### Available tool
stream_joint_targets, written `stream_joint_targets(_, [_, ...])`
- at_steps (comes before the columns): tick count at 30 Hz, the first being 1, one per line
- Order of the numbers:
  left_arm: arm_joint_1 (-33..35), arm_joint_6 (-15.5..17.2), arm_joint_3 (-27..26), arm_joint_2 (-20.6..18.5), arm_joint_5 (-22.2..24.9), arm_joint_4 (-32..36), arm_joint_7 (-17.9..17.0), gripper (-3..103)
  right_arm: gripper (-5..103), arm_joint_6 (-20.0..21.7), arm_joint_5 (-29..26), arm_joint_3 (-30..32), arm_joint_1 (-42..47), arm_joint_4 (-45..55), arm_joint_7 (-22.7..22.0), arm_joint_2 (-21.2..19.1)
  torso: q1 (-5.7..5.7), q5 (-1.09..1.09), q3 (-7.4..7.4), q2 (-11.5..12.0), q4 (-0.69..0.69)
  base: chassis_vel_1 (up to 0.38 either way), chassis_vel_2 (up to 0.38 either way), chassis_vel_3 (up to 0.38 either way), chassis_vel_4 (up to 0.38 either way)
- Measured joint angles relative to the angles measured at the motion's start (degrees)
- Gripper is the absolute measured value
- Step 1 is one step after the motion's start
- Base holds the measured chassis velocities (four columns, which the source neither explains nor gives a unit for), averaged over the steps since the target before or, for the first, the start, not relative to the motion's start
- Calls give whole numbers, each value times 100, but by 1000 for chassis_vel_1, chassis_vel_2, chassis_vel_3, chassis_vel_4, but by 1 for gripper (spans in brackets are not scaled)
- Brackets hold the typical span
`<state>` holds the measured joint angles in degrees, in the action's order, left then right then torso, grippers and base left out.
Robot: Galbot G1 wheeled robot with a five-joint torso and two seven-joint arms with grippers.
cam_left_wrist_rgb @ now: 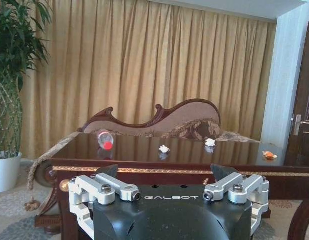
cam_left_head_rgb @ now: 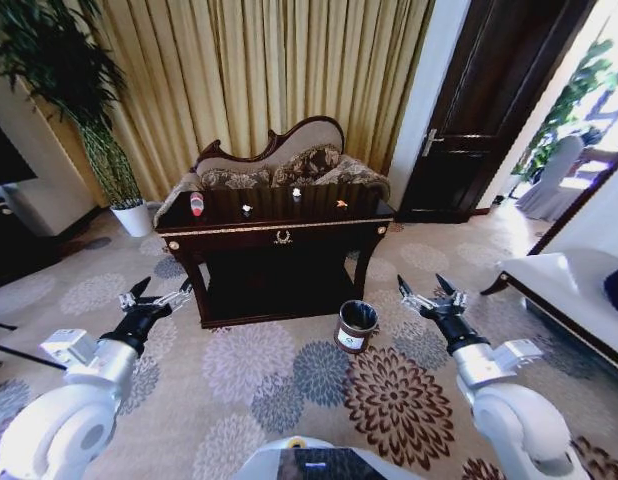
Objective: Move to the front of the table and place the trash on the table into the trash bin.
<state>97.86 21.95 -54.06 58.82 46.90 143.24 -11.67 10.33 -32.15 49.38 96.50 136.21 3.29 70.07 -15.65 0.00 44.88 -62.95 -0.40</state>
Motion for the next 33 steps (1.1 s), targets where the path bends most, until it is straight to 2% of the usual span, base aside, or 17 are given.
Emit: stream_joint_targets(33, [119,-16,-71,137,-2,0,13,100,100,-32,118,-154,82,30,128,70,0,1,0,0,-1,-166,169,157,-169])
